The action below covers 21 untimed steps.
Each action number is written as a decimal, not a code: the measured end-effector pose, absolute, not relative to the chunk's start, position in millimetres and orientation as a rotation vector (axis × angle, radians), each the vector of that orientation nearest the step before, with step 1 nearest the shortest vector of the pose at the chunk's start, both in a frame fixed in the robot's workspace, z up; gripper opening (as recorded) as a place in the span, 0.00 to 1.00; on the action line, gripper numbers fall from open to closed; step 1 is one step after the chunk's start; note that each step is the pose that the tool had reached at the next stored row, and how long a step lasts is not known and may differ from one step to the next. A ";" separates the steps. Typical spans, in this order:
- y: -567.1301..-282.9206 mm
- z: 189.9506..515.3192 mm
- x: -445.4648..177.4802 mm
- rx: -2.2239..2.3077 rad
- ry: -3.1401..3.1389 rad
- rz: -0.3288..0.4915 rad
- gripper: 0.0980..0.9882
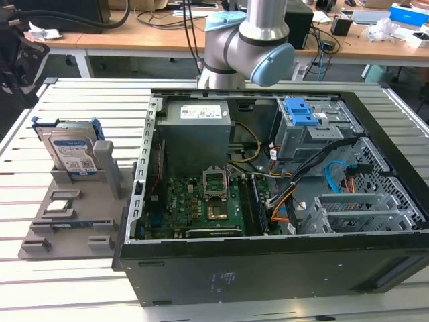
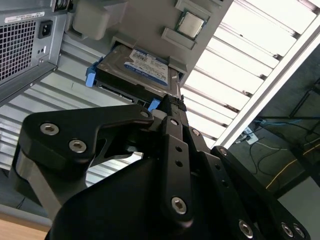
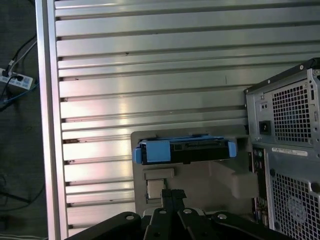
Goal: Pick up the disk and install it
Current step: 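Reach for the disk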
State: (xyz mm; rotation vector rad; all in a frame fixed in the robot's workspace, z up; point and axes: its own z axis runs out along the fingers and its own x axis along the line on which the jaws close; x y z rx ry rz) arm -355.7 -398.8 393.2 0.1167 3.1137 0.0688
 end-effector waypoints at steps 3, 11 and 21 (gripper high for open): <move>-398.9 393.2 -359.9 0.117 3.114 0.069 0.01; -398.9 393.2 -364.2 0.117 3.114 0.069 0.01; -398.8 393.2 -364.5 0.117 3.114 0.069 0.01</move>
